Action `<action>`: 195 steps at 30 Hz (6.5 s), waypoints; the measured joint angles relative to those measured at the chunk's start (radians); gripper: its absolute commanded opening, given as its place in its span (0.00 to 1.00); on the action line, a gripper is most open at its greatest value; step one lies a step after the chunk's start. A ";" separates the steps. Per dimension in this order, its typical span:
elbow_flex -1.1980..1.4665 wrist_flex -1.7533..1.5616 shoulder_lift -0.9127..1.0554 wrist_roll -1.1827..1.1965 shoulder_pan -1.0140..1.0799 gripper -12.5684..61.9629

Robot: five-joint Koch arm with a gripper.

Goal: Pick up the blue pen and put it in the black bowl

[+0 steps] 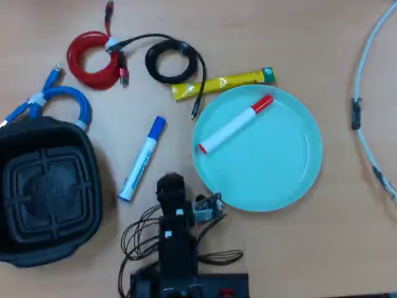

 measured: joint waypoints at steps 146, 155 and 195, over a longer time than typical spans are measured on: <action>-1.345 1.195 -0.986 -0.500 -0.267 0.07; -1.347 1.197 -0.948 -0.500 -0.268 0.08; -1.342 0.747 -0.333 0.273 -0.790 0.08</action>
